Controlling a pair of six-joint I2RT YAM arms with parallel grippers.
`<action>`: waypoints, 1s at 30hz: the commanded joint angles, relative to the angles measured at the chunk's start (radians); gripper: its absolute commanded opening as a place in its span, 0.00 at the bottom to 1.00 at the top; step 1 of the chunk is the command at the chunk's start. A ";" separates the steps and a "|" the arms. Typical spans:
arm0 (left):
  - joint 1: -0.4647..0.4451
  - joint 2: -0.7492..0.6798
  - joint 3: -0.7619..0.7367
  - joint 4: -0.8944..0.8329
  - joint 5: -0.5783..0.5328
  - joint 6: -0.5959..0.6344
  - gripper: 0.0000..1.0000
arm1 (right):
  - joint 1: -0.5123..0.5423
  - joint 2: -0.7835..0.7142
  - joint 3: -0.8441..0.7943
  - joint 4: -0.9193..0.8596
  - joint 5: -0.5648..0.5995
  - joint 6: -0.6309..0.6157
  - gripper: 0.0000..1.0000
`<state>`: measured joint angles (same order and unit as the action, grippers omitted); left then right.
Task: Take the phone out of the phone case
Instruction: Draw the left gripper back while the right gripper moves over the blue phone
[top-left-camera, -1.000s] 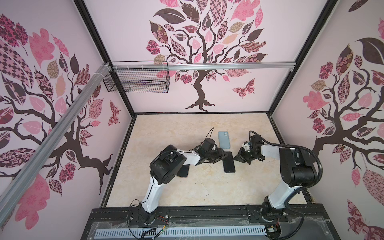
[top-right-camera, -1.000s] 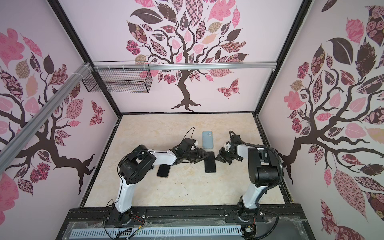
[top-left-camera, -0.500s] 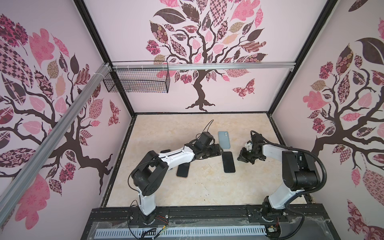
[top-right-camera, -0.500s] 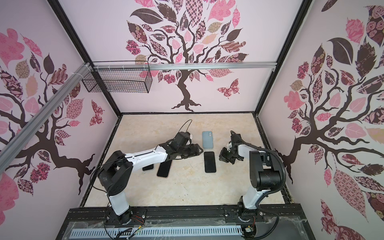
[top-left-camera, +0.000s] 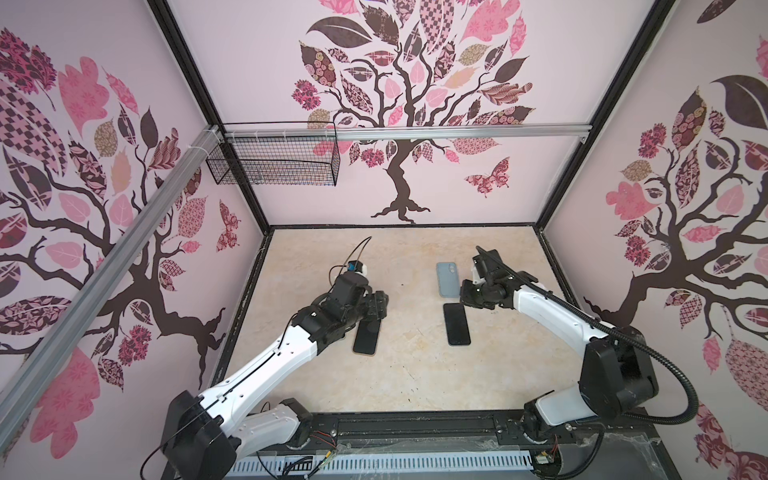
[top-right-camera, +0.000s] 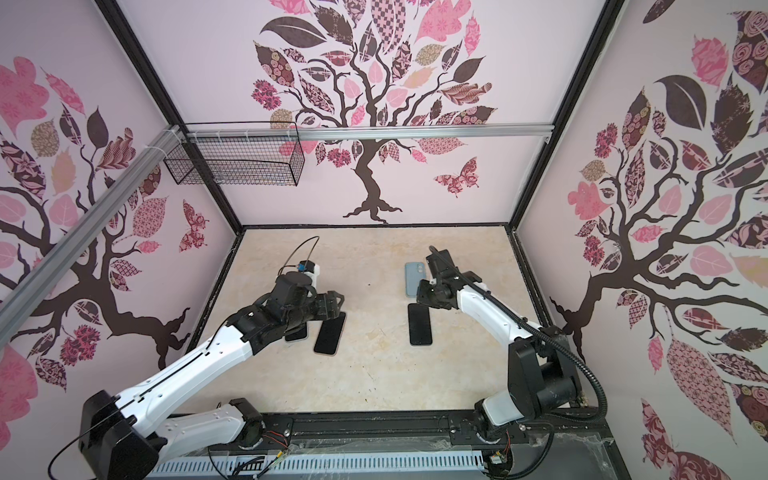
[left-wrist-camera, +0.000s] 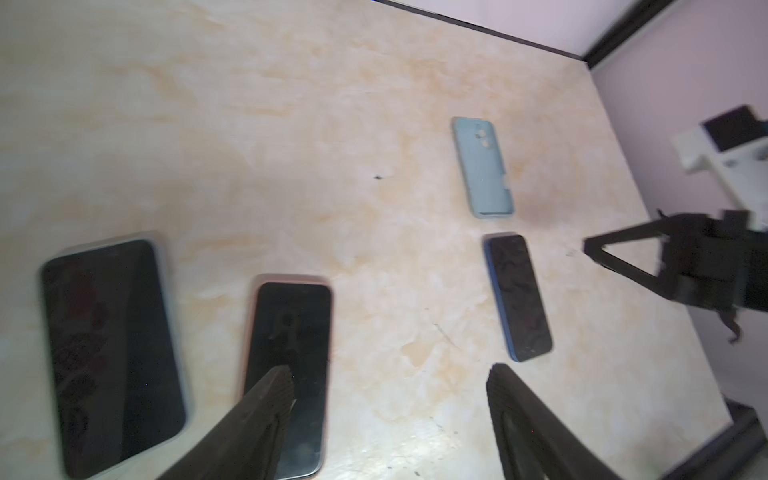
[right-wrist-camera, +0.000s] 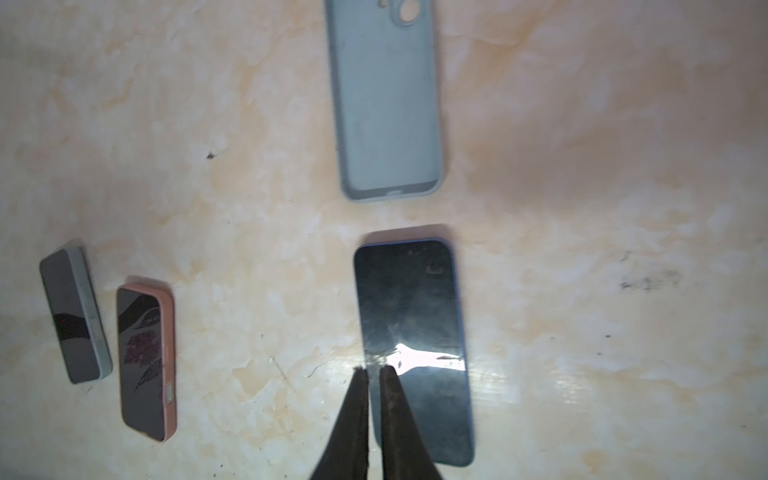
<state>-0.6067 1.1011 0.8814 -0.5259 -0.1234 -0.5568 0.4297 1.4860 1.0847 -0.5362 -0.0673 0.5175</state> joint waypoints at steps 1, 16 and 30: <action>0.083 -0.052 -0.077 -0.147 -0.090 -0.027 0.78 | 0.129 0.047 0.086 -0.057 0.097 0.058 0.14; 0.236 0.180 -0.092 -0.164 -0.122 -0.051 0.98 | 0.393 0.057 0.213 -0.021 0.129 0.053 0.29; 0.319 0.309 -0.083 -0.071 0.015 0.007 0.94 | 0.393 -0.052 0.142 0.013 0.118 0.018 0.43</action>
<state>-0.2939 1.3880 0.7517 -0.6197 -0.1421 -0.5751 0.8234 1.4628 1.2327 -0.5259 0.0479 0.5461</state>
